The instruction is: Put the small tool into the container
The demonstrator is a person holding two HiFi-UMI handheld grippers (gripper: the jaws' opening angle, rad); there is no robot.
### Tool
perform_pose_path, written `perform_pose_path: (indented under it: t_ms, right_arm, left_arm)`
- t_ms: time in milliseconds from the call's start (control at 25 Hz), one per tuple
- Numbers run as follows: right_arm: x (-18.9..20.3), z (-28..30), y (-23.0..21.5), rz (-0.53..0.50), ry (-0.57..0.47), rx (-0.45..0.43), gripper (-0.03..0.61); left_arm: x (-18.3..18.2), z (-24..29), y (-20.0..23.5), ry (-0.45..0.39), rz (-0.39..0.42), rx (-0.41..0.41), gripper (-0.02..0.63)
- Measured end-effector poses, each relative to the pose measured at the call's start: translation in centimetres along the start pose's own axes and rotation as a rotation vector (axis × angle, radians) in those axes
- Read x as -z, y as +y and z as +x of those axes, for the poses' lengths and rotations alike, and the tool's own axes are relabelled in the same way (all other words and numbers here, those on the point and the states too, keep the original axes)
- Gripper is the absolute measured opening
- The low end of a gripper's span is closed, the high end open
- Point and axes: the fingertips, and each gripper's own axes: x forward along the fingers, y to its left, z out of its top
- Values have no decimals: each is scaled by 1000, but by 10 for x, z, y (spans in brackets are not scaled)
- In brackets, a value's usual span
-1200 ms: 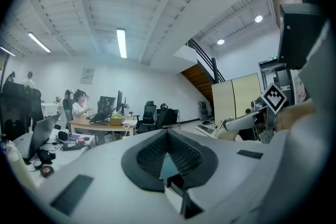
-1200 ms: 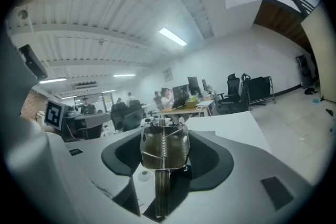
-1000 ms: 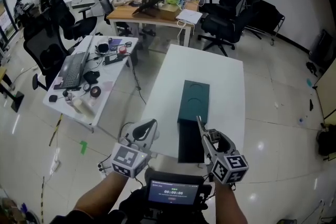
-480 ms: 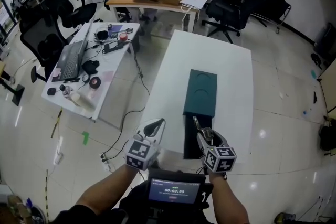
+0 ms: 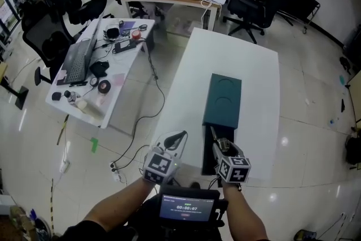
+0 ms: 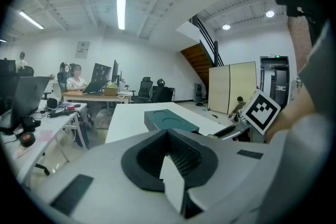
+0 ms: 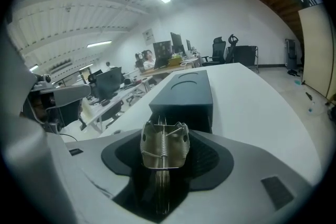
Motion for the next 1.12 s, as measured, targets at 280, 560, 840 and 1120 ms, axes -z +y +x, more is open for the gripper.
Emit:
perform_pose_path:
  t_ms: [280,560,840,1120]
  right_arm:
    - [2,23,0,-15,76,32,255]
    - [6,34,2,-12,169,33,255]
    - [7,41,3,42,200,2,255]
    - [8,45,6,72,229,-40,255]
  left_arm:
    - [8,9,9,15,1,10,9]
    - [9,15,16,25,-3,17,9]
    - [9,24,19,25,-5,31,9]
    - [10,30,18,33,-12,44,9]
